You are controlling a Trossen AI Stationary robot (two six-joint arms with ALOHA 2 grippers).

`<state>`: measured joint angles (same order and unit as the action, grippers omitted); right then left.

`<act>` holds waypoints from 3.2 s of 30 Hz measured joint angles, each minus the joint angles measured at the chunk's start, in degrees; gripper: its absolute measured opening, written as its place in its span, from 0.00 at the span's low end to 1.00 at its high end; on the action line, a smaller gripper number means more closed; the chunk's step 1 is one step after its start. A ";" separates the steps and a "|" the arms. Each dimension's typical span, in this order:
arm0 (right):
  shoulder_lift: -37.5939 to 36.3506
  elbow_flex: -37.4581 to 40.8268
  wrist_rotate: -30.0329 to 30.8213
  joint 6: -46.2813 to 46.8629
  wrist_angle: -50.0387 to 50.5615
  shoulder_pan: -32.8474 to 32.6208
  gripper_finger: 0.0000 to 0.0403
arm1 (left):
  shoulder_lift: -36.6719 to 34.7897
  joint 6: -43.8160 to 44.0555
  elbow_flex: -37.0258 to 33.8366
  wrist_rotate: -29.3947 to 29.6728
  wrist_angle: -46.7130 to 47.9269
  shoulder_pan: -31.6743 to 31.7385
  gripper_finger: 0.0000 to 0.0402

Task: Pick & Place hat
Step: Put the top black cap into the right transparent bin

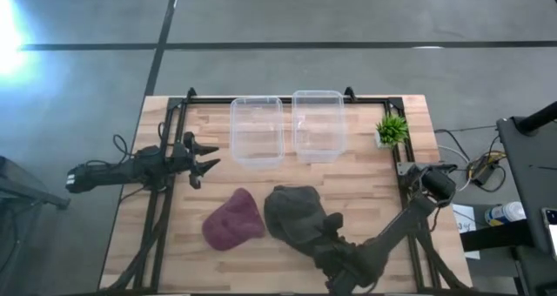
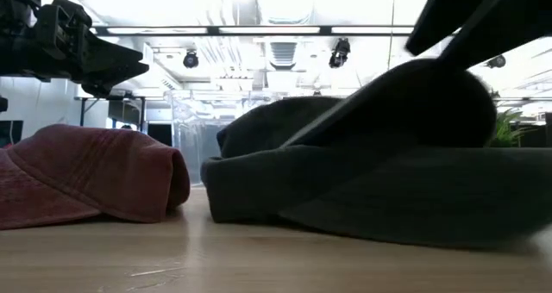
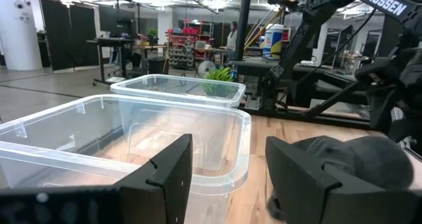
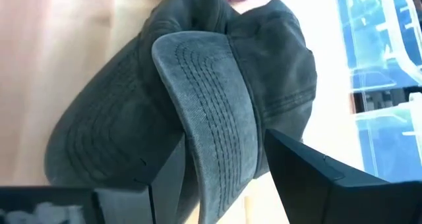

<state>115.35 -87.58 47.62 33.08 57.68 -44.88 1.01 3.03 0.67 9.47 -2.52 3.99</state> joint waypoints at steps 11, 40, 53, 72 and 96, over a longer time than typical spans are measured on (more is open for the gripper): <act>-0.02 5.58 0.49 -0.47 -7.22 8.39 0.35 | 0.01 0.00 0.00 0.00 0.00 0.00 0.46; -19.76 6.48 3.68 14.69 -9.27 15.71 0.03 | 0.01 0.00 0.00 0.00 0.00 0.02 0.46; -33.37 6.40 7.79 22.04 -8.60 16.03 0.03 | 0.01 -1.01 0.00 0.02 -0.41 0.00 0.46; -38.57 6.37 9.38 24.97 -4.91 26.05 0.03 | 0.01 35.44 0.00 1.11 -19.98 -0.02 0.46; -34.25 10.49 -16.47 25.90 8.28 57.49 0.08 | 0.01 45.07 0.00 -7.20 -24.41 0.00 0.46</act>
<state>81.10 -77.10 31.14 58.98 65.96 12.61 1.02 48.10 0.67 2.27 -26.94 3.99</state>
